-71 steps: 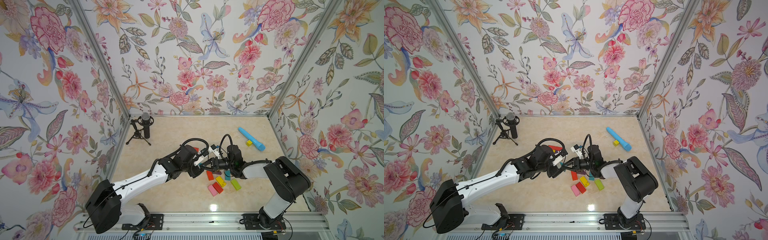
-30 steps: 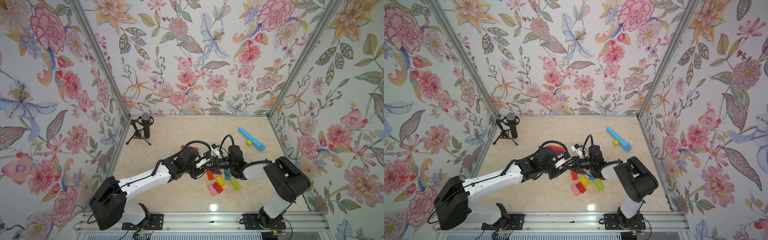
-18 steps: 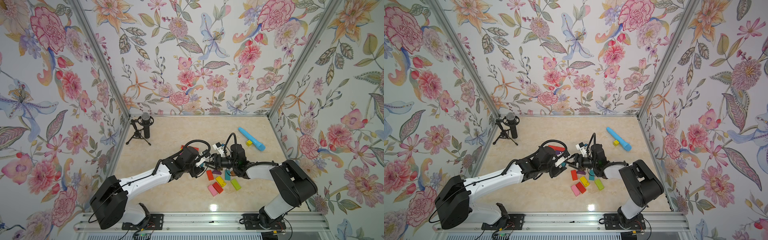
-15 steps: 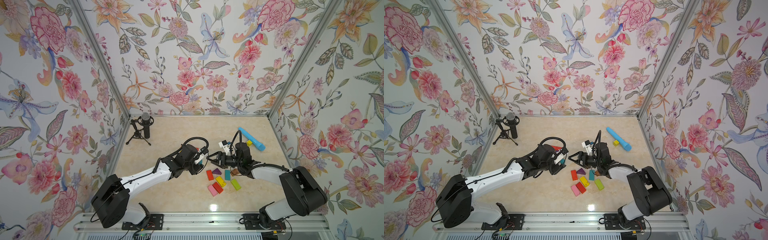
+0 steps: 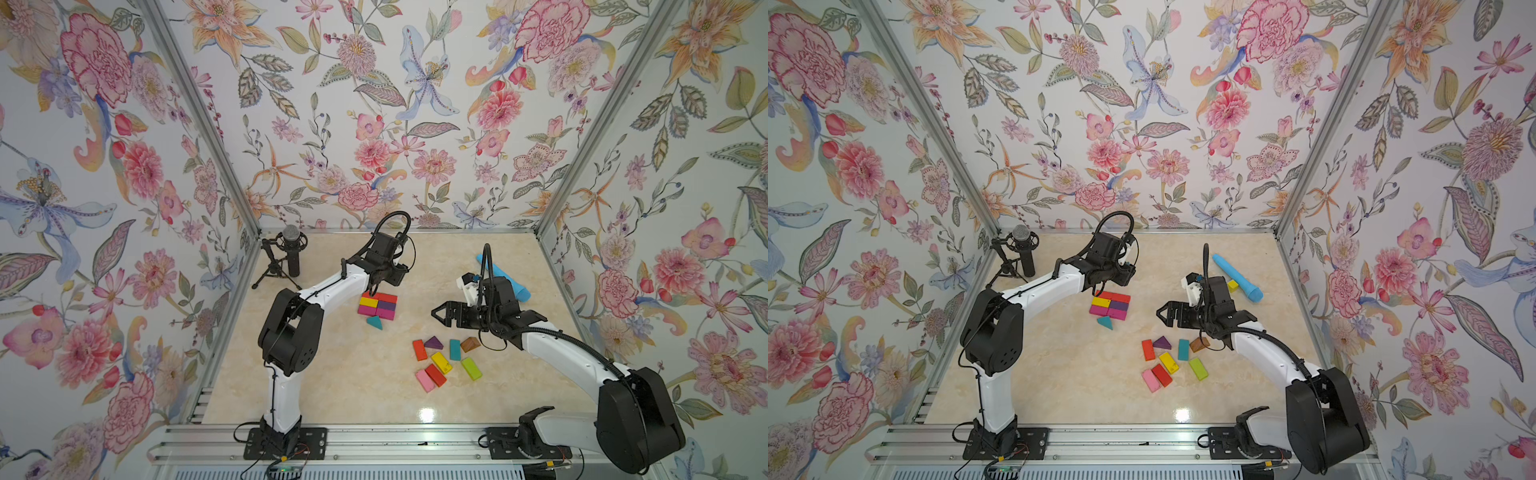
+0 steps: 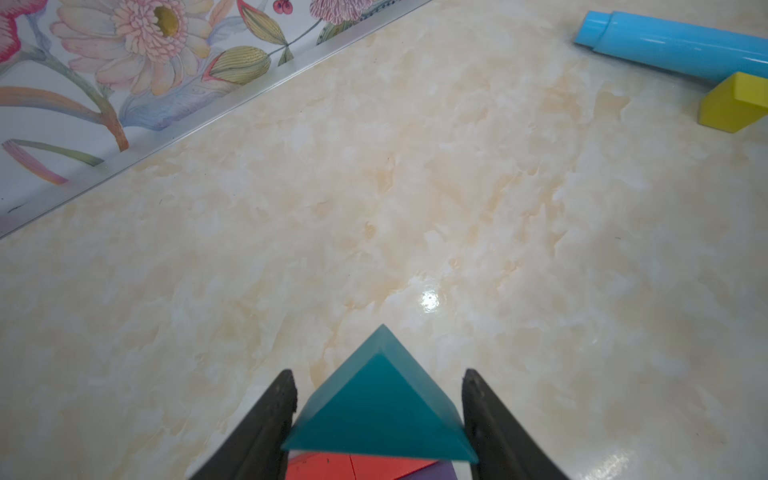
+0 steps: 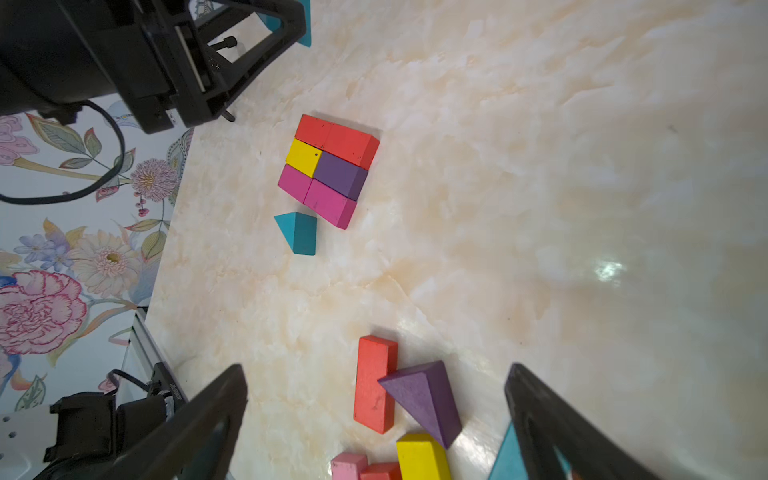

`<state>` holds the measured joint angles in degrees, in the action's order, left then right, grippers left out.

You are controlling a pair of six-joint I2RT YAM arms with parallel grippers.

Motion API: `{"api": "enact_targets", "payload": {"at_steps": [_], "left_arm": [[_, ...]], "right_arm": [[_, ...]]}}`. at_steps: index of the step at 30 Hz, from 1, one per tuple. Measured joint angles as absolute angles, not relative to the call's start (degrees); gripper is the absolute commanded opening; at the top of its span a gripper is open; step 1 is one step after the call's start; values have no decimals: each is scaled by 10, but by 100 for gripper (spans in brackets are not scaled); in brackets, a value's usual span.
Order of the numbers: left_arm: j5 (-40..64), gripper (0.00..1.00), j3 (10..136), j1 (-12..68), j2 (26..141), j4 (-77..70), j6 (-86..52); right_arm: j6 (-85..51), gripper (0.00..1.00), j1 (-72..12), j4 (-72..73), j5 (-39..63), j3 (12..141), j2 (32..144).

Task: Assemble a piece of candy with building blocks
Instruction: Place the building block at the center of the board.

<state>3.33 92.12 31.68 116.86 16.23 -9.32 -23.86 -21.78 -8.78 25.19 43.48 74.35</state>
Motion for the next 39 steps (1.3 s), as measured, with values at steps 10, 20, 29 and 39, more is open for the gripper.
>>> {"api": "enact_targets", "payload": {"at_steps": [10,20,29,39], "left_arm": [[22,9,1030,282,1294,211,-120],[28,13,1005,281,1297,212,-127],[37,21,990,281,1301,198,-132],[40,52,971,281,1301,172,-133]], "right_arm": [[-203,100,-231,-119,180,500,808],[-192,100,-244,-127,154,525,829],[-192,100,-250,-139,138,528,828],[-192,100,-262,-150,125,545,827]]}}
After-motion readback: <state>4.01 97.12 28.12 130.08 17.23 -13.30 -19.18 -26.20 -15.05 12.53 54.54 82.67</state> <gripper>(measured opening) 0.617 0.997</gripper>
